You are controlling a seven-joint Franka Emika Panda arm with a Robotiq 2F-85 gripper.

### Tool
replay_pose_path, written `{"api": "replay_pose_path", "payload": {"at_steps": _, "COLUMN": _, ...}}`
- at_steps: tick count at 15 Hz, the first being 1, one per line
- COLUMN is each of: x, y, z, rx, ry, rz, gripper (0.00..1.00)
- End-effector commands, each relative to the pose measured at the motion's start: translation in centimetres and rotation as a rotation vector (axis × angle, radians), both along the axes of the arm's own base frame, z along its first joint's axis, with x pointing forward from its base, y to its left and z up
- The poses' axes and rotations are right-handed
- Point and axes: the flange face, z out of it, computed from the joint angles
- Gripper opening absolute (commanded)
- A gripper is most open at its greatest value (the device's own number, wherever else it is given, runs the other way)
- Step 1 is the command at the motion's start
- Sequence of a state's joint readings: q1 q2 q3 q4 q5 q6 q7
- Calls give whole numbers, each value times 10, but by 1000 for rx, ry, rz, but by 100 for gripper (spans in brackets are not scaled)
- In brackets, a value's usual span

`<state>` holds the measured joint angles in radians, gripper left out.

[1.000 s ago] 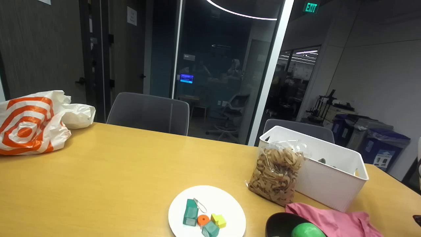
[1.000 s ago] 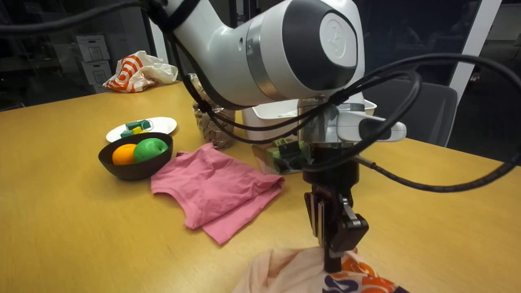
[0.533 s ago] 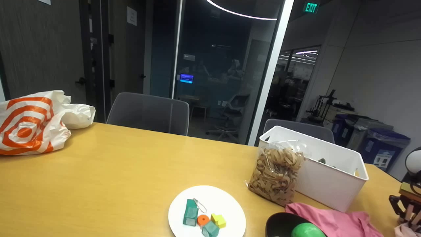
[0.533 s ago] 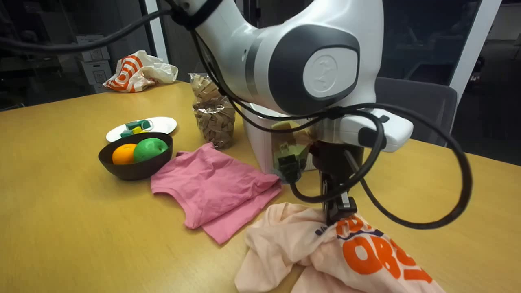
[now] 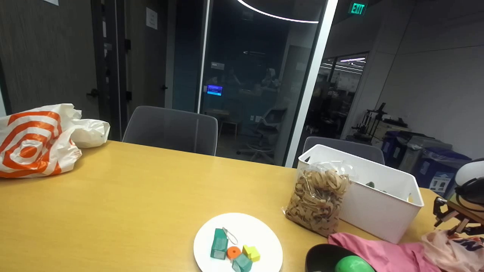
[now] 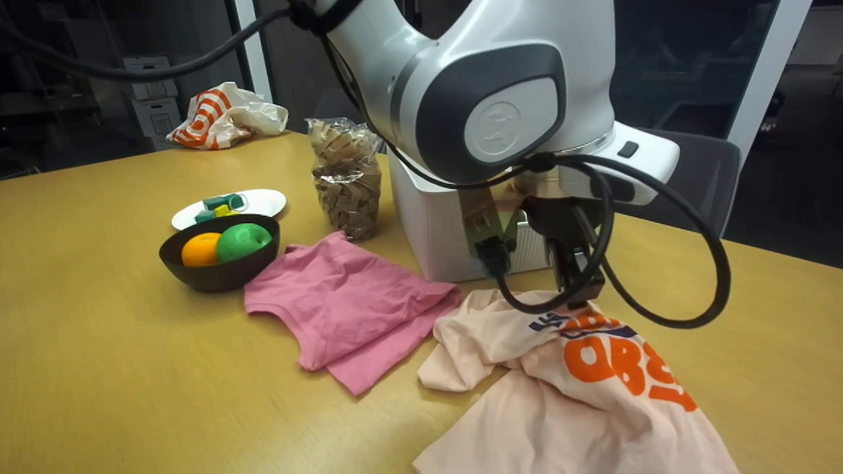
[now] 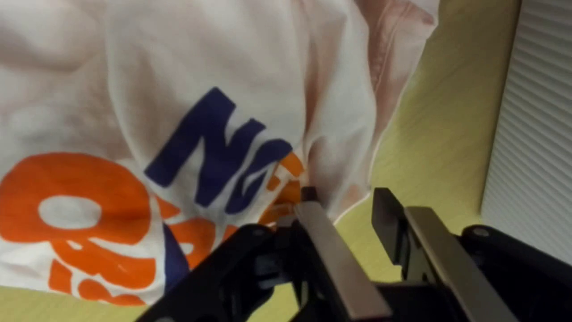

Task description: Remove the objects from the basket

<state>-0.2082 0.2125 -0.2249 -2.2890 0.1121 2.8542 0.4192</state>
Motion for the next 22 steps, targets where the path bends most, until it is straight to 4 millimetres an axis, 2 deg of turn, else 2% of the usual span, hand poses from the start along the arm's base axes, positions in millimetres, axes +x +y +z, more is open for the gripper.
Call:
{"api": "replay_pose_path", "payload": {"at_steps": 1, "x": 1, "y": -2, "z": 27, "rx": -45, "ry": -31, "rz": 62, "gripper": 69}}
{"api": "replay_pose_path", "payload": {"at_steps": 4, "x": -8, "y": -1, "z": 47, "rx": -50, "ry": 1, "rz": 110, "gripper": 92}}
{"api": "replay_pose_path", "payload": {"at_steps": 5, "x": -13, "y": -1, "z": 53, "rx": -49, "ry": 27, "rz": 118, "gripper": 98}}
{"api": "replay_pose_path", "payload": {"at_steps": 6, "x": -18, "y": 0, "z": 58, "rx": -33, "ry": 48, "rz": 133, "gripper": 100}}
{"api": "replay_pose_path", "payload": {"at_steps": 11, "x": -48, "y": 11, "z": 76, "rx": 82, "ry": 197, "rz": 246, "gripper": 100}}
{"api": "replay_pose_path", "payload": {"at_steps": 13, "x": -61, "y": 11, "z": 71, "rx": 113, "ry": 268, "rz": 270, "gripper": 100}}
{"api": "replay_pose_path", "payload": {"at_steps": 15, "x": -71, "y": 8, "z": 55, "rx": 133, "ry": 323, "rz": 262, "gripper": 100}}
{"api": "replay_pose_path", "payload": {"at_steps": 16, "x": -72, "y": 12, "z": 49, "rx": 146, "ry": 326, "rz": 270, "gripper": 100}}
{"api": "replay_pose_path", "payload": {"at_steps": 17, "x": -63, "y": 9, "z": 54, "rx": 138, "ry": 309, "rz": 248, "gripper": 100}}
{"api": "replay_pose_path", "payload": {"at_steps": 19, "x": -66, "y": 10, "z": 47, "rx": 145, "ry": 323, "rz": 248, "gripper": 100}}
{"api": "replay_pose_path", "payload": {"at_steps": 22, "x": -65, "y": 10, "z": 48, "rx": 144, "ry": 323, "rz": 249, "gripper": 100}}
